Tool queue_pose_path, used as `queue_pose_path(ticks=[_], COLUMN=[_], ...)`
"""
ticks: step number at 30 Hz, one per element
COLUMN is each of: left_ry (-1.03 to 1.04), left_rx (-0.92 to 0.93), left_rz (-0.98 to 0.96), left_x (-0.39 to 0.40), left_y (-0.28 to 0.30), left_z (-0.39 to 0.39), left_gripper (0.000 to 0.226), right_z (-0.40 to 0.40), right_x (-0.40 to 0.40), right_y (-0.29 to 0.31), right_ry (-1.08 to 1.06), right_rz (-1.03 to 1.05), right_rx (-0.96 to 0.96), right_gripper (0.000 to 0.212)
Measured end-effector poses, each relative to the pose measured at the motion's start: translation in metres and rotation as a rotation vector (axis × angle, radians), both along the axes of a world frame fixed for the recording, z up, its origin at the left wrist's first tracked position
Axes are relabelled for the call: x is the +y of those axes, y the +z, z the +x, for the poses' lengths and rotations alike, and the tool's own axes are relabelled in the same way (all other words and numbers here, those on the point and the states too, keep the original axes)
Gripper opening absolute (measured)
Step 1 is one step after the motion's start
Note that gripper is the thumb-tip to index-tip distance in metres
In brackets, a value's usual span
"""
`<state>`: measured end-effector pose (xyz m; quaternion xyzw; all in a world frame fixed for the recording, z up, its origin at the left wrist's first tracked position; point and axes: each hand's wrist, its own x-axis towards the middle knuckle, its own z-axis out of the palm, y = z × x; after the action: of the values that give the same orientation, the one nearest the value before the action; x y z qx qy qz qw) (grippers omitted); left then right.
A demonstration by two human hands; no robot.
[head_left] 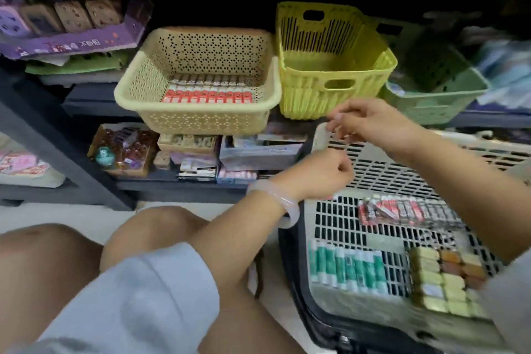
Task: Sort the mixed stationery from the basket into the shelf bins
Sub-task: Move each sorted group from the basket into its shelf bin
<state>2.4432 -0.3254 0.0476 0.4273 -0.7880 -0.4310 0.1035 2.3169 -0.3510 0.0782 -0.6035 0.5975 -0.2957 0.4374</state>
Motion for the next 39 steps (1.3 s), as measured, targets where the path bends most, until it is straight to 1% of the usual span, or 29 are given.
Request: queue_pose_path(ticks=[2,3,6,8,10,12,14,16,17,18,20,21,22,25,27,29,31,34,36,39], left_ry=[-0.104,-0.103,-0.048,-0.035,-0.011,0.032,0.054,0.041,0.038,0.028,-0.008,0.002,0.037,0.302,0.483,0.597,0.662,0.775,0.91,1.057], left_rx=[-0.247,-0.321,-0.391,-0.428,-0.507,-0.633,-0.783,-0.96,-1.009,-1.02,-0.961,-0.881,-0.764,-0.387,-0.244,-0.166,-0.104,0.02,0.065,0.087], left_rz=[-0.157,-0.232,-0.302,-0.294,-0.277,-0.28,-0.257,-0.202,-0.183,-0.188,-0.207,-0.174,-0.097,0.283,0.389,0.402,0.447,0.612,0.688,0.728], left_x=[0.006,0.007,0.006,0.003,0.0,-0.002,-0.006,-0.013,-0.016,-0.018,-0.015,-0.014,-0.012,-0.007,-0.004,-0.007,-0.011,-0.015,-0.015,-0.014], left_y=[-0.012,-0.014,-0.015,-0.014,-0.017,-0.023,-0.032,-0.042,-0.049,-0.056,-0.075,-0.089,-0.103,-0.15,-0.169,-0.179,-0.181,-0.182,-0.187,-0.191], left_z=[-0.011,-0.012,-0.006,-0.001,0.003,0.003,-0.002,-0.016,-0.028,-0.04,-0.066,-0.075,-0.081,-0.079,-0.079,-0.087,-0.097,-0.114,-0.125,-0.134], left_gripper=[0.015,0.018,0.021,0.019,0.018,0.017,0.022,0.026,0.026,0.022,0.013,0.015,0.021,0.033,0.033,0.035,0.039,0.035,0.038,0.047], right_z=[-0.018,-0.028,-0.054,-0.071,-0.085,-0.099,-0.112,-0.122,-0.126,-0.127,-0.127,-0.127,-0.127,-0.131,-0.134,-0.135,-0.134,-0.137,-0.136,-0.134], right_x=[0.008,0.012,0.019,0.021,0.021,0.018,0.015,0.014,0.015,0.016,0.02,0.022,0.025,0.031,0.035,0.041,0.047,0.053,0.057,0.059], right_y=[-0.027,-0.041,-0.079,-0.099,-0.114,-0.127,-0.14,-0.154,-0.161,-0.168,-0.181,-0.186,-0.191,-0.201,-0.209,-0.218,-0.224,-0.228,-0.23,-0.234], right_ry=[-0.023,0.01,0.183,0.292,0.345,0.345,0.324,0.314,0.313,0.31,0.318,0.338,0.361,0.385,0.359,0.321,0.294,0.233,0.204,0.186], right_rz=[0.075,0.119,0.26,0.295,0.302,0.296,0.27,0.243,0.219,0.19,0.14,0.11,0.08,0.003,-0.059,-0.09,-0.091,-0.167,-0.185,-0.192], right_rx=[0.07,0.151,0.439,0.644,0.787,0.845,0.884,0.934,0.961,0.976,0.989,1.008,1.034,1.092,1.113,1.12,1.124,1.082,1.039,0.989], right_gripper=[0.009,0.009,0.015,0.02,0.024,0.026,0.028,0.037,0.042,0.046,0.049,0.05,0.052,0.057,0.057,0.056,0.059,0.062,0.065,0.062])
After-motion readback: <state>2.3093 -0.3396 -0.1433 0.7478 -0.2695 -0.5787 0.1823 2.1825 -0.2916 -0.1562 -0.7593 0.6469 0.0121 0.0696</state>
